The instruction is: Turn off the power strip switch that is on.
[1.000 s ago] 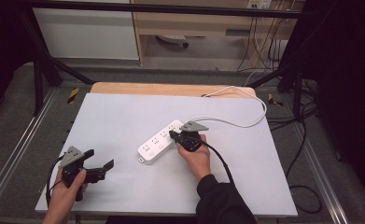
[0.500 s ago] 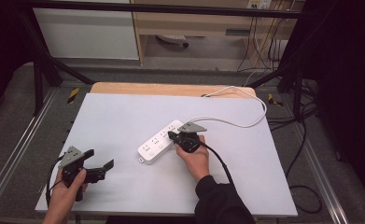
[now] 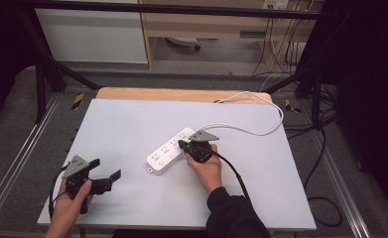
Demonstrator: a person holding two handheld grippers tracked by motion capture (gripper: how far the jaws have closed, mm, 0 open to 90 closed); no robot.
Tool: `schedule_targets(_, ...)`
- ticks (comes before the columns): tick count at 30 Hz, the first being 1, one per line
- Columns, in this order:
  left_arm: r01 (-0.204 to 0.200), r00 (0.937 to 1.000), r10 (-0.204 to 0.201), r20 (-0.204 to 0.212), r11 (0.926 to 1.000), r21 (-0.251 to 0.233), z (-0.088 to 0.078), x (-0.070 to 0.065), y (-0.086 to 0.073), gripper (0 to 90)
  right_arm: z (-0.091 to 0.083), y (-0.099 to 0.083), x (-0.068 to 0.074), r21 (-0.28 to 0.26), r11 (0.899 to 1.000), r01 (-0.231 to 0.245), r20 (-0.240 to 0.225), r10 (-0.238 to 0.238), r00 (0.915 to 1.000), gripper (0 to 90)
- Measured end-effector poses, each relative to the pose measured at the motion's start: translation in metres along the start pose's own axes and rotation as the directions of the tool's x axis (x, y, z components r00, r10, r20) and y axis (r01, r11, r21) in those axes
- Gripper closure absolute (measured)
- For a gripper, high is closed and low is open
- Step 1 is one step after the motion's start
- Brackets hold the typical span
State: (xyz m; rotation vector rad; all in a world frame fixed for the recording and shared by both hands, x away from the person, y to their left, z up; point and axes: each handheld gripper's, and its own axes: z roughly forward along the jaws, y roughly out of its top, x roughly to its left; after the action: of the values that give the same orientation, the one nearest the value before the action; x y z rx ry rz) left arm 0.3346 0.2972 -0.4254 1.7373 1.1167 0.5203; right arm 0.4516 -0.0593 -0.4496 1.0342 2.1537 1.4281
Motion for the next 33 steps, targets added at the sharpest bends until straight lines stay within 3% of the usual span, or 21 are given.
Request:
schedule_targets(20, -0.001, 1.0000, 0.001, -0.001, 1.0000, 0.003, 0.0001, -0.0001, -0.0002, 5.3, 0.0019, -0.0038, 0.0017, 0.001, 1.000, 0.003, 0.006, -0.003, 1.0000, 90.0)
schedule_targets(33, -0.002, 1.0000, 0.002, -0.002, 1.0000, 0.005, 0.0005, -0.0005, -0.0003, 5.3, 0.0023, -0.0055, -0.0007, 0.013, 1.000, -0.025, 0.006, 0.025, 0.9997, 90.0)
